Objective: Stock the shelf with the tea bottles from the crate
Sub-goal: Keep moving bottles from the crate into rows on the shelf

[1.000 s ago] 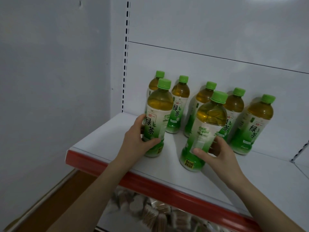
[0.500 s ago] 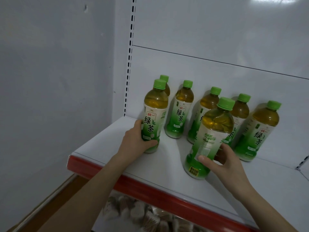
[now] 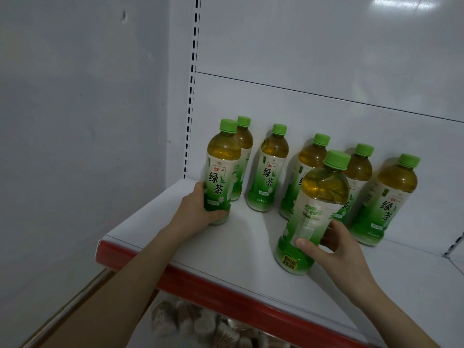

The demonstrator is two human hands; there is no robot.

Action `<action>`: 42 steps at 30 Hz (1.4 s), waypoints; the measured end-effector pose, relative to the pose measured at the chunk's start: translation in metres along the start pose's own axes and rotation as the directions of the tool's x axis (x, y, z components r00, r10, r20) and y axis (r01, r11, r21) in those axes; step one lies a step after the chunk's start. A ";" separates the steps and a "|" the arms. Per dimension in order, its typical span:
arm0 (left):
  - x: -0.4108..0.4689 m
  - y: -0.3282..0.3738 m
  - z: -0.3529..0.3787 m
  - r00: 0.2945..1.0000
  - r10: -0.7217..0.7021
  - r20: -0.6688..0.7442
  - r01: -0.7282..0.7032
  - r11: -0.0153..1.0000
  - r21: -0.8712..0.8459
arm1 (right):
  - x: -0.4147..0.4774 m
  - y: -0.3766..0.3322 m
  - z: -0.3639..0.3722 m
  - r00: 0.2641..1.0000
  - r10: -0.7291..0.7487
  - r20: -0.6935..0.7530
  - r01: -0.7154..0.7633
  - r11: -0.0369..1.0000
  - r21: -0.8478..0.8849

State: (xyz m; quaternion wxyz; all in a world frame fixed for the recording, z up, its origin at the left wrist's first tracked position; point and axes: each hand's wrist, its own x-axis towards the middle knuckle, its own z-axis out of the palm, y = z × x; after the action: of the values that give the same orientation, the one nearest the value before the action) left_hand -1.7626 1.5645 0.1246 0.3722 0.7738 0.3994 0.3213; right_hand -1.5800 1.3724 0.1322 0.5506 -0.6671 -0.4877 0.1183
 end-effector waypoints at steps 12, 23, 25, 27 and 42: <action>0.015 -0.001 0.000 0.999 -0.030 0.030 0.030 0.999 -0.018 | 0.000 -0.001 0.001 1.000 -0.003 0.000 0.003 1.000 0.024; 0.022 -0.005 0.003 0.998 -0.034 0.047 0.035 0.999 -0.010 | -0.001 -0.002 0.002 1.000 0.009 -0.006 -0.008 1.000 0.028; 0.022 -0.006 0.003 0.998 -0.031 0.047 0.032 0.999 -0.015 | -0.001 -0.002 0.002 1.000 0.003 -0.006 -0.003 1.000 0.025; 0.022 -0.006 0.004 0.998 -0.030 0.049 0.032 0.999 -0.025 | -0.001 -0.001 0.002 1.000 0.002 -0.005 -0.002 1.000 0.023; 0.030 -0.002 0.007 0.997 -0.037 0.074 0.042 0.997 -0.072 | -0.002 0.000 0.002 1.000 0.017 0.001 -0.017 1.000 0.013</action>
State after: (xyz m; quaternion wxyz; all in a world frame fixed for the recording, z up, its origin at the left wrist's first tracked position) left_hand -1.7436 1.5894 0.1251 0.4211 0.7627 0.3885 0.3000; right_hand -1.5828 1.3718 0.1306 0.5537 -0.6677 -0.4813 0.1264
